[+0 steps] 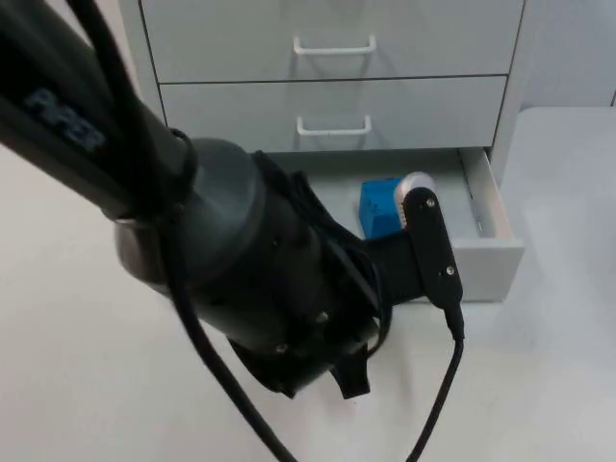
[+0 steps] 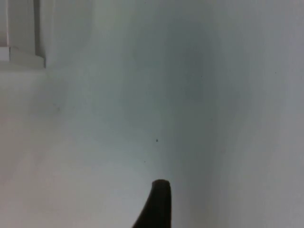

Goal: Open the drawer with the left hand, place the block into the drawer with the right hand, then close the drawer with the left hand.

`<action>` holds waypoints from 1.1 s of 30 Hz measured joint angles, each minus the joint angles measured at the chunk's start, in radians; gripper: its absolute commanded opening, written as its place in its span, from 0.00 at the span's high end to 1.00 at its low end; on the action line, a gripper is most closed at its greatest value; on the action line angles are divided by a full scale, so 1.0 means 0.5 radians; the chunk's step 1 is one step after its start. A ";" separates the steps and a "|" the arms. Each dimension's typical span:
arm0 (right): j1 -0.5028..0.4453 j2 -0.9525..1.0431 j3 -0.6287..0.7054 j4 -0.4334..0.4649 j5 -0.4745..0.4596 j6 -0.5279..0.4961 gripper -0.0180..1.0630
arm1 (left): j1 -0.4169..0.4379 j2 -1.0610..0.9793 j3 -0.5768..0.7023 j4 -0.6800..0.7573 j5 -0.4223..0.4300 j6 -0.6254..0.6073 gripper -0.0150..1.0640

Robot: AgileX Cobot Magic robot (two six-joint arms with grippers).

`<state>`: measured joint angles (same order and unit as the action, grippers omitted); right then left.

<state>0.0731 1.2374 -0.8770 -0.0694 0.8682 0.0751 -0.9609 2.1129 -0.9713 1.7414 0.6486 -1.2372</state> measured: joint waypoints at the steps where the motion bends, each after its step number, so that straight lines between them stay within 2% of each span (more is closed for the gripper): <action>1: 0.000 0.000 0.000 0.000 0.000 0.000 0.29 | 0.003 0.024 -0.021 0.000 0.015 0.000 0.99; 12: 0.000 0.000 0.000 0.000 -0.011 0.000 0.29 | 0.040 0.135 -0.214 -0.004 0.068 -0.015 0.99; 27: 0.000 0.000 0.000 0.020 -0.014 0.000 0.29 | 0.349 0.293 -0.556 0.003 0.065 -0.020 0.99; 33: 0.000 0.000 0.000 0.020 -0.014 0.000 0.29 | 0.395 0.347 -0.647 0.008 0.043 0.010 0.99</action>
<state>0.0731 1.2374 -0.8770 -0.0592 0.8611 0.0751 -0.7632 2.2863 -1.2950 1.7452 0.6703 -1.2321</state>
